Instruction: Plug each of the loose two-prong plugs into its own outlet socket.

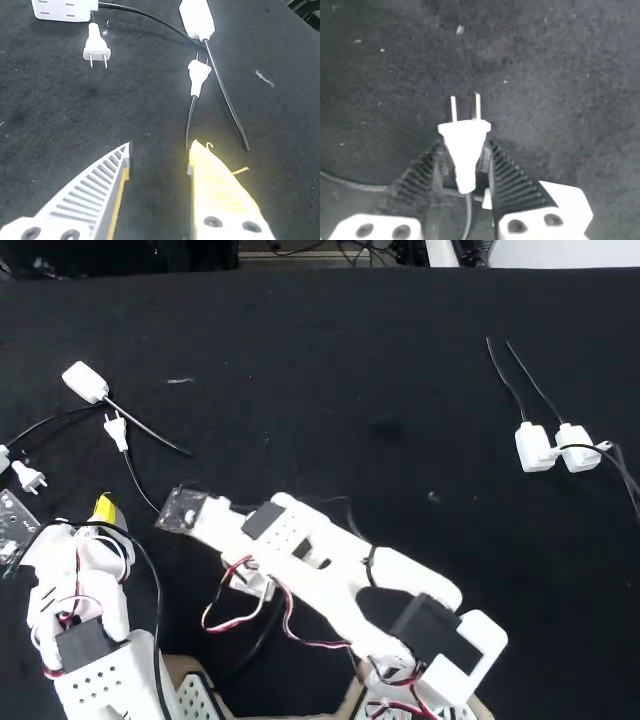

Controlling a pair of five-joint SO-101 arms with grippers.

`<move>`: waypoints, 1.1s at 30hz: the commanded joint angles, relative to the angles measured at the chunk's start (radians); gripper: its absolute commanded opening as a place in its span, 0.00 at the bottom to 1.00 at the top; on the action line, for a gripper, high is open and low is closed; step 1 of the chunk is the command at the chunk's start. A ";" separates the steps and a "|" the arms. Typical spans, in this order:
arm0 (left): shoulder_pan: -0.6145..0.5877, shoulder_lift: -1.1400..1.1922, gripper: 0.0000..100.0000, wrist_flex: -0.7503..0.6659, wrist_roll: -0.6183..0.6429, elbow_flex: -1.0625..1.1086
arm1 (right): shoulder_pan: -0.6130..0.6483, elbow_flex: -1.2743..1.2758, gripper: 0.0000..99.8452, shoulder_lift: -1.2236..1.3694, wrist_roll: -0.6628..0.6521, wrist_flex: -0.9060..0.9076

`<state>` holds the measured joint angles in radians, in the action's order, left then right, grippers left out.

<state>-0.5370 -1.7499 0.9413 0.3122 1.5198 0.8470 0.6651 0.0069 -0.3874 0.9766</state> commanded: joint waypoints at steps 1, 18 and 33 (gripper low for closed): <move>-0.007 -0.009 0.19 -0.015 0.008 -0.058 | -0.034 0.024 0.06 0.001 -0.035 0.018; -0.007 -0.009 0.19 -0.015 0.008 -0.058 | -0.035 -0.012 0.01 -0.105 -0.040 0.032; -0.007 -0.009 0.19 -0.015 0.008 -0.058 | -0.037 -0.082 0.16 0.047 0.003 -0.035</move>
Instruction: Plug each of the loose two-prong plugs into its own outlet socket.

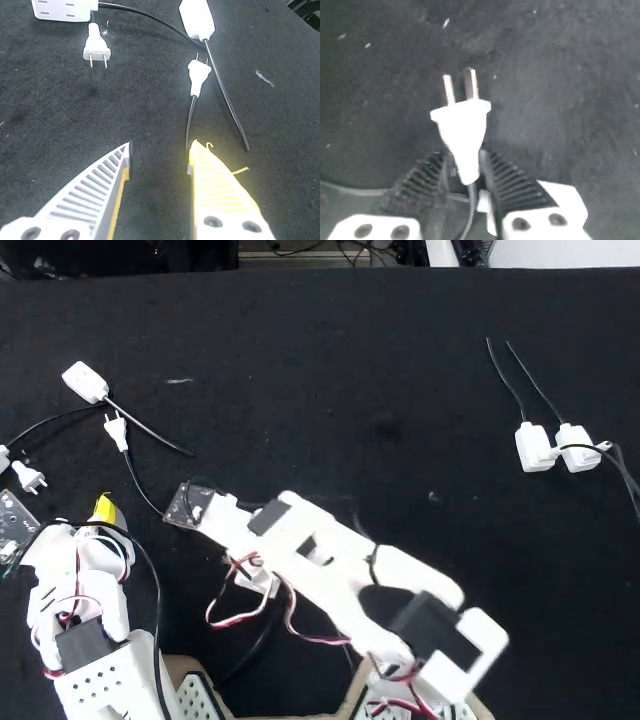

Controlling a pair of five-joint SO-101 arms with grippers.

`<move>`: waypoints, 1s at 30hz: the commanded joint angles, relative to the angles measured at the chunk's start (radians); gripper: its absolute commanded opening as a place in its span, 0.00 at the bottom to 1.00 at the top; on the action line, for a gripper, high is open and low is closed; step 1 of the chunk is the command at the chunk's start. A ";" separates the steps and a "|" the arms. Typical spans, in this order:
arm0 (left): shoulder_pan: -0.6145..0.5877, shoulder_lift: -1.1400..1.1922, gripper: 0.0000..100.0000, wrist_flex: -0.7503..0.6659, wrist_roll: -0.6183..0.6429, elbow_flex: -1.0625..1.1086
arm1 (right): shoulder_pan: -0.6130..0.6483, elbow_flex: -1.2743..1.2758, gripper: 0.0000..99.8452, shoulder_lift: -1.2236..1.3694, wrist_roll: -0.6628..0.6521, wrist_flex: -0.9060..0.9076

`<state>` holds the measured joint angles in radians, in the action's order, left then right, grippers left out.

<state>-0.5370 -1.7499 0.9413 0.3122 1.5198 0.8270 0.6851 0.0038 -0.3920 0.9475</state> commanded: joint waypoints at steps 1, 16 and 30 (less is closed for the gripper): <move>-0.007 -0.009 0.19 -0.015 0.008 -0.058 | -0.012 -0.124 0.16 0.056 0.008 0.015; -0.007 -0.009 0.19 -0.015 0.008 -0.058 | -0.011 -0.213 0.13 0.067 0.034 0.075; -0.007 -0.009 0.19 -0.015 0.008 -0.058 | -0.005 -0.160 0.13 0.065 -0.064 0.081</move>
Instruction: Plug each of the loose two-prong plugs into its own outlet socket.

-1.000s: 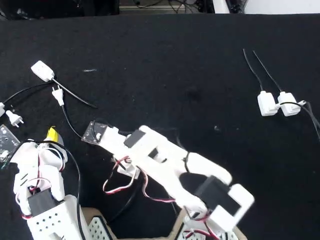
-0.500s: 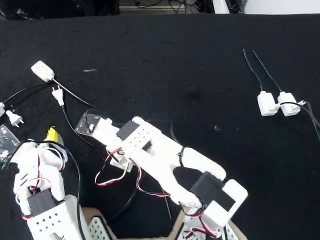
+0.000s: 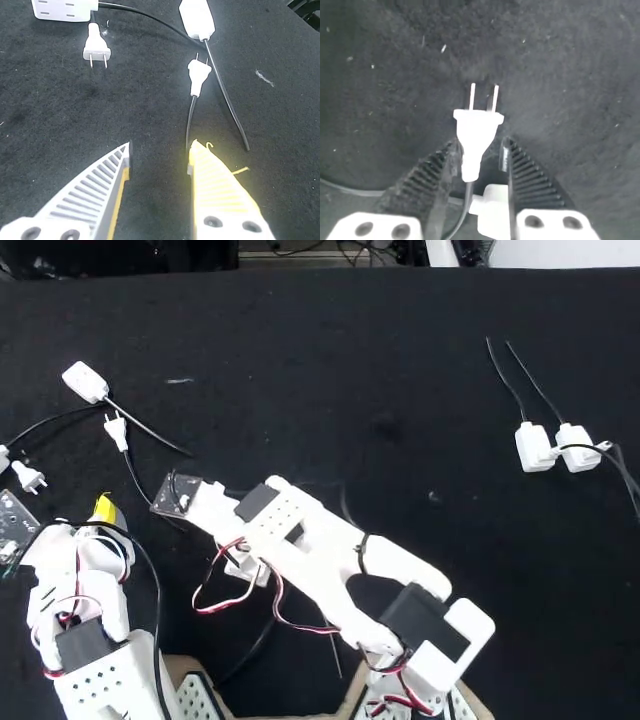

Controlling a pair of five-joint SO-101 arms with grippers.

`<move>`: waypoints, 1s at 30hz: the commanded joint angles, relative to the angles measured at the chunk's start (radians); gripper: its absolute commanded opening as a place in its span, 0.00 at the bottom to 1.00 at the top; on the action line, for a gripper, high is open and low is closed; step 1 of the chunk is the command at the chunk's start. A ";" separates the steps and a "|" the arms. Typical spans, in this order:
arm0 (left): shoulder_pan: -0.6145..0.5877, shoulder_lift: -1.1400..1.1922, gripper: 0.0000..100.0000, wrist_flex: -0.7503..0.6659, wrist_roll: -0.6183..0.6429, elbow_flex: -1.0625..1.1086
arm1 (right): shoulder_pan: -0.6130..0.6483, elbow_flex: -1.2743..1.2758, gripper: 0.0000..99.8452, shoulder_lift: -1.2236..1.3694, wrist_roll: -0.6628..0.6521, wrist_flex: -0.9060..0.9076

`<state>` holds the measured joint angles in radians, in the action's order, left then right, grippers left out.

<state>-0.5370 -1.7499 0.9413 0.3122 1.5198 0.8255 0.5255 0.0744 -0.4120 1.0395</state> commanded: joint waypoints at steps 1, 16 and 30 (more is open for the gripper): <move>-0.007 -0.009 0.19 -0.015 0.008 -0.058 | -0.003 0.010 0.13 -0.005 -0.055 -0.017; -0.007 -0.009 0.19 -0.015 0.008 -0.058 | 0.008 0.024 0.13 -0.002 -0.064 -0.078; -0.007 -0.009 0.19 -0.015 0.006 -0.058 | 0.006 0.022 0.01 -0.008 -0.043 -0.104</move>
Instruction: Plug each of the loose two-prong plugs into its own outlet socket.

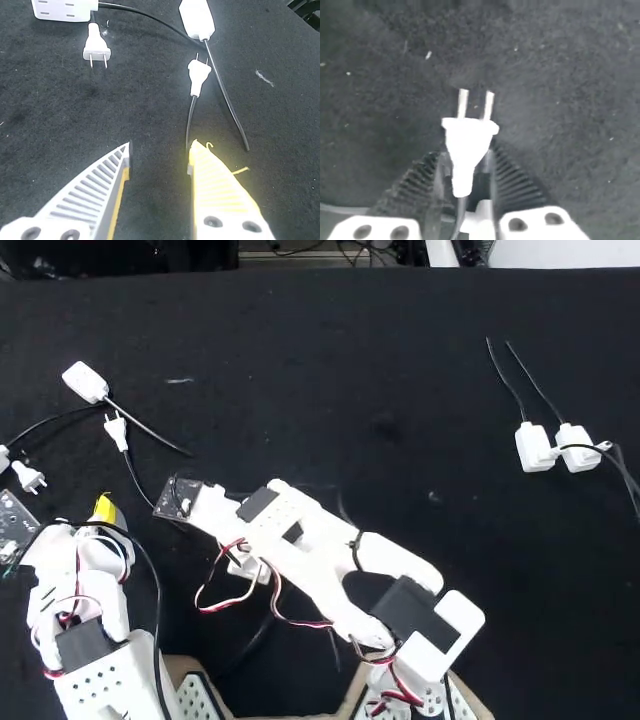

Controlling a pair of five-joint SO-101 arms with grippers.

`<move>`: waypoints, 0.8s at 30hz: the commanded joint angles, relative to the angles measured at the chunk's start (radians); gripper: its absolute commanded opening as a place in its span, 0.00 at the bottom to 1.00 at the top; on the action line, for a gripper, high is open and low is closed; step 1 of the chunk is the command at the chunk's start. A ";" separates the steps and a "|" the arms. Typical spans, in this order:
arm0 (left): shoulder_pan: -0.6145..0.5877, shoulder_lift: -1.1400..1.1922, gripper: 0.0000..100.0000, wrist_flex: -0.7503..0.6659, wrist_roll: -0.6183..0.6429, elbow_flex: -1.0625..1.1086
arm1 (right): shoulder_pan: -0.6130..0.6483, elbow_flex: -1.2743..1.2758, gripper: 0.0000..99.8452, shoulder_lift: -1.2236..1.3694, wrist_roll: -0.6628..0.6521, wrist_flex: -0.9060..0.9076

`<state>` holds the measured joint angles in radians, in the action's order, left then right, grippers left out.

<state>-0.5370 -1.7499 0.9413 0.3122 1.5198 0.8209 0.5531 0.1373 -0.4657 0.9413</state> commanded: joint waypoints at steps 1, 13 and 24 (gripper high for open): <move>-0.007 -0.009 0.19 -0.015 0.006 -0.058 | 0.011 -0.004 0.01 -0.094 0.029 -0.005; 0.022 -0.009 0.19 -0.014 0.006 -0.058 | 0.011 0.124 0.01 -0.298 0.061 -0.074; 0.022 -0.009 0.19 -0.014 0.006 -0.058 | -0.038 -0.087 0.19 -0.051 0.106 0.127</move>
<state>-0.5278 -1.7499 0.9413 0.3122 1.5198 0.7825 0.5915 0.0606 -0.3690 1.0134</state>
